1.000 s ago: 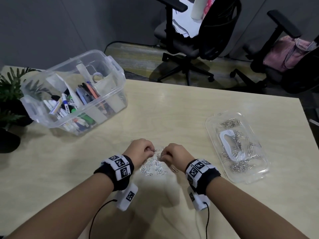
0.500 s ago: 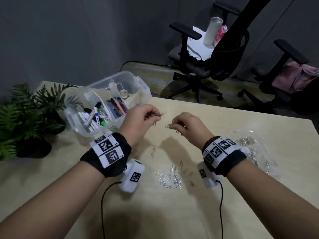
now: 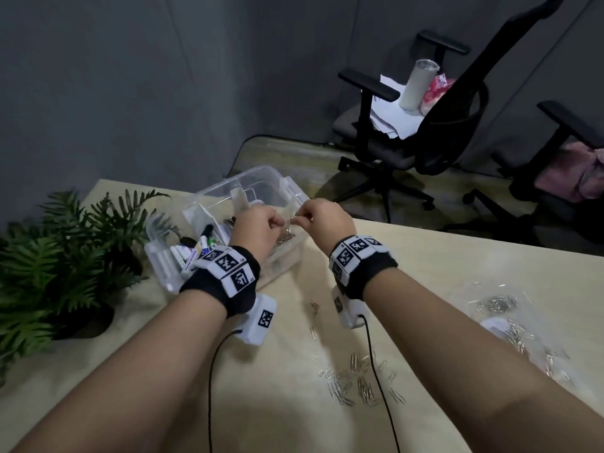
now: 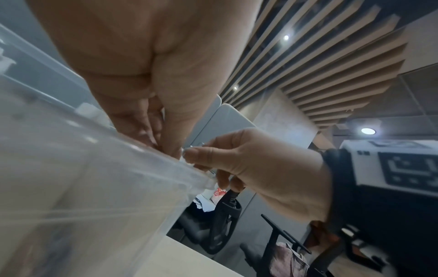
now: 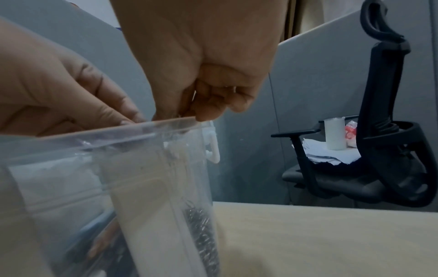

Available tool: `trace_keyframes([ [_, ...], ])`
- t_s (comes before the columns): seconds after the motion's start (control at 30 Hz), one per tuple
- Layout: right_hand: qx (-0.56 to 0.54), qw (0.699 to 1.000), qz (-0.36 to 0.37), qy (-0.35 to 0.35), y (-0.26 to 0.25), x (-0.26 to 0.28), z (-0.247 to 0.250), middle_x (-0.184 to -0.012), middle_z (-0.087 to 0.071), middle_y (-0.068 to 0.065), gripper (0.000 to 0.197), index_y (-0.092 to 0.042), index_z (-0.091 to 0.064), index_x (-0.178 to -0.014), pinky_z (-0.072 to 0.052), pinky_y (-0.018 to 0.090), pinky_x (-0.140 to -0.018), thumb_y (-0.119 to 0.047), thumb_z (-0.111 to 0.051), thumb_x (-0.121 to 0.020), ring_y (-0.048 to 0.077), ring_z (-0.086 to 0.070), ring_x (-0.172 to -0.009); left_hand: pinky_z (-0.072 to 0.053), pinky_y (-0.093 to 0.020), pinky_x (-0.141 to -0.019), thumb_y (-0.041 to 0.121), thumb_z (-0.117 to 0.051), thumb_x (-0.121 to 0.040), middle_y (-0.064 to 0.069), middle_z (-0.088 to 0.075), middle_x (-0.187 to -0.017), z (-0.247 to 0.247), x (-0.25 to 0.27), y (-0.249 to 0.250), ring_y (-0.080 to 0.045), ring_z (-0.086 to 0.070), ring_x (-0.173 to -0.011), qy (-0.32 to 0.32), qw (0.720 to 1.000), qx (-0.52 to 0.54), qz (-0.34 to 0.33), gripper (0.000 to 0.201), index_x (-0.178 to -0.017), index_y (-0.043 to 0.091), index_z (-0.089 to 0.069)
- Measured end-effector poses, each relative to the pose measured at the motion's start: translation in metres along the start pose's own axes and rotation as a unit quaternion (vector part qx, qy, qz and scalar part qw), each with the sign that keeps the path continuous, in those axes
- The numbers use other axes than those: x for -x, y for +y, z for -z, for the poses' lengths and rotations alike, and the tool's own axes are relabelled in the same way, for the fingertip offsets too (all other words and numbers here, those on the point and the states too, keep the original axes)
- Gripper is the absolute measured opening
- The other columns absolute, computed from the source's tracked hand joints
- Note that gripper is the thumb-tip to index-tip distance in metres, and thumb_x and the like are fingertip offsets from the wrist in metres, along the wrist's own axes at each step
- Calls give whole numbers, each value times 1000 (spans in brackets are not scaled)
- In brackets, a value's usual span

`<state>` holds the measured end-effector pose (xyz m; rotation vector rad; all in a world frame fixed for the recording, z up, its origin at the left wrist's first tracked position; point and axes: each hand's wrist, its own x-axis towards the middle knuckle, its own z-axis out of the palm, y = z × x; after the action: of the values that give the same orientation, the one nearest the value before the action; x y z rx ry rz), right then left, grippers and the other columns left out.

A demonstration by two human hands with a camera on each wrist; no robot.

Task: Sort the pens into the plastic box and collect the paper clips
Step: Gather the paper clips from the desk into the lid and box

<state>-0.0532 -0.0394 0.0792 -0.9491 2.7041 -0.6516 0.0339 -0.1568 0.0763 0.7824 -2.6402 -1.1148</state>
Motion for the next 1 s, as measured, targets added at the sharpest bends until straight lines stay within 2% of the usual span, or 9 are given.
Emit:
trace_keyframes([
  [0.13, 27, 999, 25, -16, 1, -6, 6, -100, -70, -2, 31, -23, -67, -106, -50, 34, -81, -47, -60, -88, 19, -63, -93, -54, -32, -70, 14, -71, -83, -10, -66, -97, -5, -9, -1, -31, -66, -78, -22, 1000, 8, 20, 19, -100, 8, -72],
  [0.23, -14, 999, 44, 5, 5, -6, 12, -95, -70, -4, 24, -21, -70, -99, -47, 31, -75, -41, -60, -89, 17, -61, -88, -56, -40, -76, 17, -69, -84, -11, -66, -98, -3, -7, 0, -31, -66, -79, -26, 1000, 10, 12, 20, -102, 7, -71],
  [0.3, -49, 997, 56, 29, 12, -2, 14, -92, -67, -3, 21, -20, -72, -94, -46, 31, -74, -36, -60, -90, 17, -60, -85, -56, -36, -75, 19, -69, -85, -10, -66, -98, -1, -2, 1, -26, -66, -78, -16, 1000, 17, 2, 21, -102, 8, -70],
  [0.43, -115, 990, 43, 74, 36, 24, 11, -89, -65, 1, 19, -18, -74, -92, -46, 34, -76, -32, -61, -90, 13, -55, -78, -47, -17, -72, 22, -70, -83, -3, -65, -96, -3, 25, 17, -11, -60, -74, 0, 996, 57, -66, 21, -101, 12, -68],
  [0.57, -137, 990, -11, 37, 72, 73, -2, -86, -65, 1, 15, -17, -76, -88, -46, 33, -76, -30, -68, -85, 12, -53, -74, -49, -20, -73, 23, -68, -86, 2, -62, -93, -27, 69, 24, -11, -58, -79, -95, 986, 91, -102, 18, -103, 18, -64],
  [0.67, -117, 990, -75, -9, 107, 118, -18, -86, -67, -4, 14, -21, -74, -84, -48, 33, -77, -34, -72, -82, 12, -57, -77, -44, -17, -82, 27, -68, -85, 3, -57, -109, -64, 95, 5, -12, -59, -95, -167, 982, 26, -82, 29, -112, 17, -62],
  [0.77, -55, 987, -122, -92, 137, 162, -38, -92, -64, -5, 15, -24, -73, -88, -48, 32, -78, -37, -67, -84, 16, -60, -87, -26, -8, -94, 29, -66, -87, -2, -44, -137, -97, 111, -16, -15, -48, -123, -235, 969, -49, -61, 48, -130, 12, -52],
  [0.87, -20, 980, -137, -143, 155, 194, -55, -102, -59, -3, 19, -24, -72, -96, -46, 30, -83, -38, -63, -87, 18, -57, -97, -16, -25, -116, 36, -58, -90, -5, -16, -158, -120, 118, -34, -18, -20, -144, -286, 947, -138, -51, 69, -147, 11, -29],
  [1.0, -75, 979, -124, -141, 158, 214, -65, -107, -57, 3, 26, -17, -70, -107, -43, 31, -92, -32, -66, -86, 21, -55, -102, -7, -25, -116, 36, -52, -94, -7, -6, -160, -130, 129, -41, -18, -8, -147, -305, 932, -184, -74, 70, -150, 9, -20],
])
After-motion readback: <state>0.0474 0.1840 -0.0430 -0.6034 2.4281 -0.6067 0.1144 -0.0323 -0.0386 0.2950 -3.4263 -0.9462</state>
